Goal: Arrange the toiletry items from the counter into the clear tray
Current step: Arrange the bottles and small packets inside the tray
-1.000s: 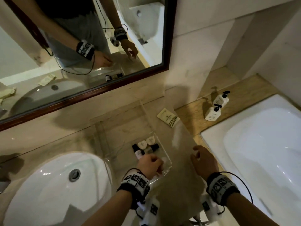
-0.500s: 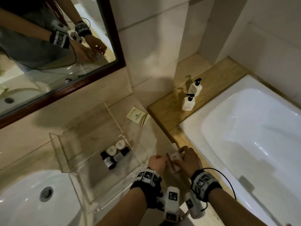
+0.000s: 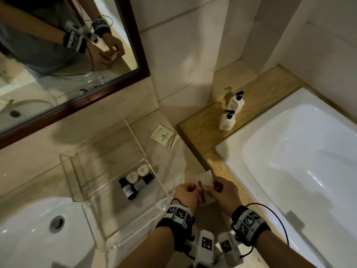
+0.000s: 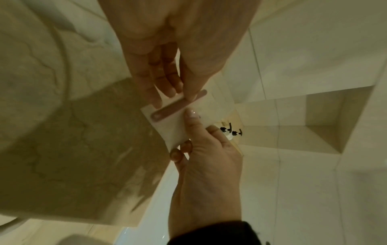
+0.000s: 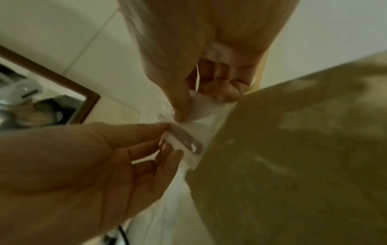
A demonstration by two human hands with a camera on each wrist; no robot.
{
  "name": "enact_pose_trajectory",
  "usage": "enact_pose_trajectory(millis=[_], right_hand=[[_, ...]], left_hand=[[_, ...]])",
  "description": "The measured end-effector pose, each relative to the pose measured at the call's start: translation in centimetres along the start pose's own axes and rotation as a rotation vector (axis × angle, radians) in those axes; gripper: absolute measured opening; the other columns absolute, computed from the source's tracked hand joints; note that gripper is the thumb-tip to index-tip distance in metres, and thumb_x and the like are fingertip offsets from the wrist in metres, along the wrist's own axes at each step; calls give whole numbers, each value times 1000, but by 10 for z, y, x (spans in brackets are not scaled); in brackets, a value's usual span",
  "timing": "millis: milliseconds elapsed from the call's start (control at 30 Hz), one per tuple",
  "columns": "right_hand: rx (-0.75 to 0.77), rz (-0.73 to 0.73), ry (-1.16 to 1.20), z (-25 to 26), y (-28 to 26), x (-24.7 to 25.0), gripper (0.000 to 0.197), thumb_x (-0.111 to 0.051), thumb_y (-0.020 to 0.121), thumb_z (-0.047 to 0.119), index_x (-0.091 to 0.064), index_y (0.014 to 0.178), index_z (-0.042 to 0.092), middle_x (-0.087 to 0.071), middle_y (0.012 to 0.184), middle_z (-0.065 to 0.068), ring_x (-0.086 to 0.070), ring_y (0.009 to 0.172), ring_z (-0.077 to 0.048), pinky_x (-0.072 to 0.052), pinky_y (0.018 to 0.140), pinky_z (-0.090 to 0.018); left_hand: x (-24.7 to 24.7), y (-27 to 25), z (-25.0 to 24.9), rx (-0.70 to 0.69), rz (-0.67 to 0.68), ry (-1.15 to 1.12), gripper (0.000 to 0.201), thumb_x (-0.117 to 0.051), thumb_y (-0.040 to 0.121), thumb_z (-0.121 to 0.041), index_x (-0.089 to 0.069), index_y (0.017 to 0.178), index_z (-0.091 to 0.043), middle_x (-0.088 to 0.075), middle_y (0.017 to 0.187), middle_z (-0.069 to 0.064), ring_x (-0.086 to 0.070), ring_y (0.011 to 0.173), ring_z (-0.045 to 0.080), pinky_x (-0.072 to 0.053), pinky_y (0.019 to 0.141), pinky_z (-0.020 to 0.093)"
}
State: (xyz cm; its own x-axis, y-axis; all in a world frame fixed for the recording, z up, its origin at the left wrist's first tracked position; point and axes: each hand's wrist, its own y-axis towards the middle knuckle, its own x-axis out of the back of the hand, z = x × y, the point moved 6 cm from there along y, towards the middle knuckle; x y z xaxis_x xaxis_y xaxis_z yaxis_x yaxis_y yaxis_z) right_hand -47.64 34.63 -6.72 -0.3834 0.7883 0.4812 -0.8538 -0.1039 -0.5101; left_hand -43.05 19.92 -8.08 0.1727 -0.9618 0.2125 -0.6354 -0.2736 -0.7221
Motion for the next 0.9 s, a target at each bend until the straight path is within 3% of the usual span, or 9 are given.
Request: enact_pose_trajectory(millis=[67, 200, 367, 433, 533, 667, 733, 800, 900], right_hand=[[22, 39, 18, 9, 2, -3, 13, -73, 80, 36, -65, 84, 27, -67, 85, 7, -61, 79, -9, -47, 66, -25], [79, 204, 149, 38, -3, -26, 7, -70, 84, 20, -69, 81, 14, -69, 76, -3, -66, 67, -18, -57, 61, -35], [63, 321, 170, 57, -28, -74, 5, -65, 87, 5, -67, 88, 1, -65, 73, -7, -62, 63, -15, -58, 57, -29], [80, 334, 131, 60, -35, -94, 5, -68, 85, 9, -67, 80, 9, -65, 71, -7, -62, 62, -16, -56, 61, -32], [168, 329, -80, 76, -35, -115, 6, -69, 84, 19, -67, 79, 22, -67, 81, 3, -63, 74, -12, -52, 69, -25], [349, 179, -222, 108, -22, -123, 3, -71, 83, 18, -68, 84, 18, -64, 85, 4, -59, 78, -12, -44, 71, -18], [389, 142, -333, 115, -14, -130, 7, -69, 84, 18, -70, 89, 14, -63, 88, 1, -59, 81, -15, -44, 75, -21], [356, 150, -428, 116, -5, -137, 4, -66, 86, 22, -69, 86, 19, -62, 92, 1, -58, 84, -15, -45, 78, -23], [310, 157, -548, 116, 1, -143, 20, -62, 86, 27, -55, 68, 32, -54, 85, 8, -59, 85, -16, -46, 77, -27]], left_hand=[[15, -6, -5, -58, -47, -20, 15, -67, 86, -23, -71, 72, -25, -73, 75, 2, -72, 71, 21, -61, 68, 43], [62, -19, -2, -121, -138, -34, 16, -68, 86, -27, -70, 71, -27, -71, 73, -3, -65, 65, 13, -58, 58, 30], [121, -40, 35, -110, -220, 16, 20, -67, 88, -25, -69, 68, -27, -69, 71, -6, -62, 66, 10, -55, 68, 35], [137, -48, 50, -101, -243, 4, 19, -67, 87, -24, -69, 69, -27, -69, 72, -7, -63, 69, 10, -56, 71, 36], [156, -54, 56, -110, -278, -17, 14, -65, 89, -25, -69, 76, -29, -69, 77, -9, -64, 75, 9, -58, 74, 36], [172, -48, 49, -94, -330, -82, 12, -65, 89, -25, -69, 78, -28, -70, 78, -5, -66, 77, 17, -60, 73, 42], [176, -41, 48, -57, -339, -75, 13, -66, 87, -31, -69, 74, -31, -71, 78, -5, -68, 80, 20, -59, 77, 45], [176, -36, 46, -44, -320, -19, 12, -63, 88, -36, -72, 83, -29, -72, 84, -4, -68, 83, 18, -58, 79, 40], [179, -26, 45, -38, -315, 68, 23, -60, 92, -36, -74, 100, -19, -69, 82, -8, -61, 70, 2, -48, 62, 19]])
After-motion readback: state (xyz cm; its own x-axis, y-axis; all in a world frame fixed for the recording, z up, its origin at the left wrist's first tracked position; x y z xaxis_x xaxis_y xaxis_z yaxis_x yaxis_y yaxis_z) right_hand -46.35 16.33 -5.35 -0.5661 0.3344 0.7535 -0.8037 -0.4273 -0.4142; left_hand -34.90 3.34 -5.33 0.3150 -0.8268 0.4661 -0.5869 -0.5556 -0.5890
